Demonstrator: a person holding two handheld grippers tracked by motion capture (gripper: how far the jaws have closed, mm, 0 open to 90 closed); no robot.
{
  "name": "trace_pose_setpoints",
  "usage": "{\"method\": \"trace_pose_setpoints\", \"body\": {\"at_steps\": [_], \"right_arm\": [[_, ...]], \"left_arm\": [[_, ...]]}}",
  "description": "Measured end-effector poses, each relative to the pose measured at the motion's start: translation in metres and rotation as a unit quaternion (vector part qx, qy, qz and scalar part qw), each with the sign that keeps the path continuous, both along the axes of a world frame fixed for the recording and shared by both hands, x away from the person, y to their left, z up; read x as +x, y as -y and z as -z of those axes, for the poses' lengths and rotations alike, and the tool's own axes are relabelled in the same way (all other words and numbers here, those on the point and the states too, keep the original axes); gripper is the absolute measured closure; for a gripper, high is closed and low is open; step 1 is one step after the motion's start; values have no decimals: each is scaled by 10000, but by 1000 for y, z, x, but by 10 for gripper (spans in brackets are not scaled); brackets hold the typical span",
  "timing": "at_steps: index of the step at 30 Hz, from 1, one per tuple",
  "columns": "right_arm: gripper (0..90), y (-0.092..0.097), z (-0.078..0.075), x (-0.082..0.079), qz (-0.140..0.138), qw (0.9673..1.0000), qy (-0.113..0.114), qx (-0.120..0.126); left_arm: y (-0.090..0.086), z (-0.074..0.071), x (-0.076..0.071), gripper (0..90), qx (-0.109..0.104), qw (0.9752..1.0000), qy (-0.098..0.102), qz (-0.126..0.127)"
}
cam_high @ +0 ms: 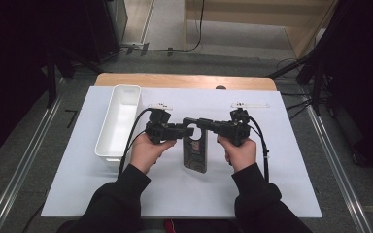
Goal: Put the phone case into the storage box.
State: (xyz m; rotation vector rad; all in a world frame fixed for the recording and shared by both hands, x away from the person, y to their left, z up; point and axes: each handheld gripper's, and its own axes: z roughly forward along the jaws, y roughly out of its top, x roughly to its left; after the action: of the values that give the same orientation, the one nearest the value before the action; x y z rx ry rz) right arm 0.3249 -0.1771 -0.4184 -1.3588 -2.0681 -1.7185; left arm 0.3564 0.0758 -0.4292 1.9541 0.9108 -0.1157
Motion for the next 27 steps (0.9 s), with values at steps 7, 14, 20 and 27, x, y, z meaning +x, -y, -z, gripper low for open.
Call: {"method": "trace_pose_setpoints", "body": {"at_steps": [7,14,20,27], "right_arm": [[774,-1,1,0,30,10000,8,-20],[774,-1,0,-1,33,10000,9,16],[774,-1,0,-1,23,10000,10,20],[774,-2,0,-1,12,10000,9,34]], "left_arm": [[0,0,0,609,-9,10000,10,-5],[-2,-1,0,664,-83,10000,53,-13],[-2,-1,-1,688,-28,9999,107,-16],[-3,-2,-1,695,-27,9999,105,-16]]}}
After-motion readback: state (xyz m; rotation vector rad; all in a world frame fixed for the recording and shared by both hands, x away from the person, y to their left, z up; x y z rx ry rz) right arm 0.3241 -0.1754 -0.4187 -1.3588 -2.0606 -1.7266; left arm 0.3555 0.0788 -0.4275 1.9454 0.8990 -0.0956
